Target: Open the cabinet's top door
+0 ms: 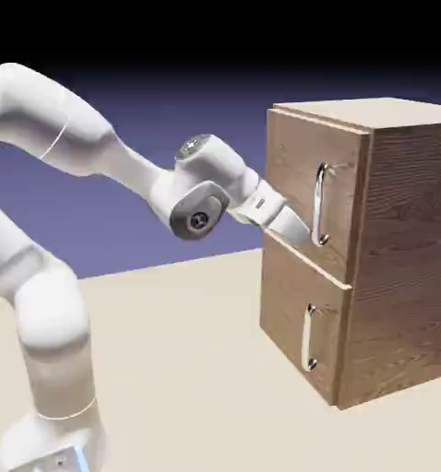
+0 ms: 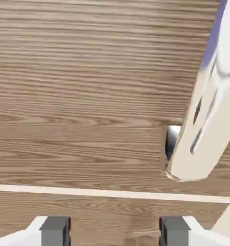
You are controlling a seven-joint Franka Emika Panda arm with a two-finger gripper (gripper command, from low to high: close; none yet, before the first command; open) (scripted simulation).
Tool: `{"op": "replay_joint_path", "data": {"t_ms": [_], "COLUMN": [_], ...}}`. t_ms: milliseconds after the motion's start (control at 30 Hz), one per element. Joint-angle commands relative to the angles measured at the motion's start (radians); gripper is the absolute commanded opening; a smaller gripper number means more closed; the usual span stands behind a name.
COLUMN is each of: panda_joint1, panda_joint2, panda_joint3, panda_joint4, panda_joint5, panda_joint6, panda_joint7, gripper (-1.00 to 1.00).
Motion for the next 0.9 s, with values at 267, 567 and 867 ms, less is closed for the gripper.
{"op": "replay_joint_path", "data": {"t_ms": [267, 567, 867], "panda_joint1": [0.123, 0.245, 0.368], "panda_joint2": [-0.087, -0.173, -0.260], "panda_joint3": [-0.146, -0.292, -0.438], "panda_joint4": [0.015, 0.030, 0.045], "panda_joint5": [-0.391, -0.783, -1.174], "panda_joint6": [-0.051, -0.102, -0.153], "panda_joint7": [0.270, 0.540, 0.810], "gripper": [0.00, 0.00, 0.00]}}
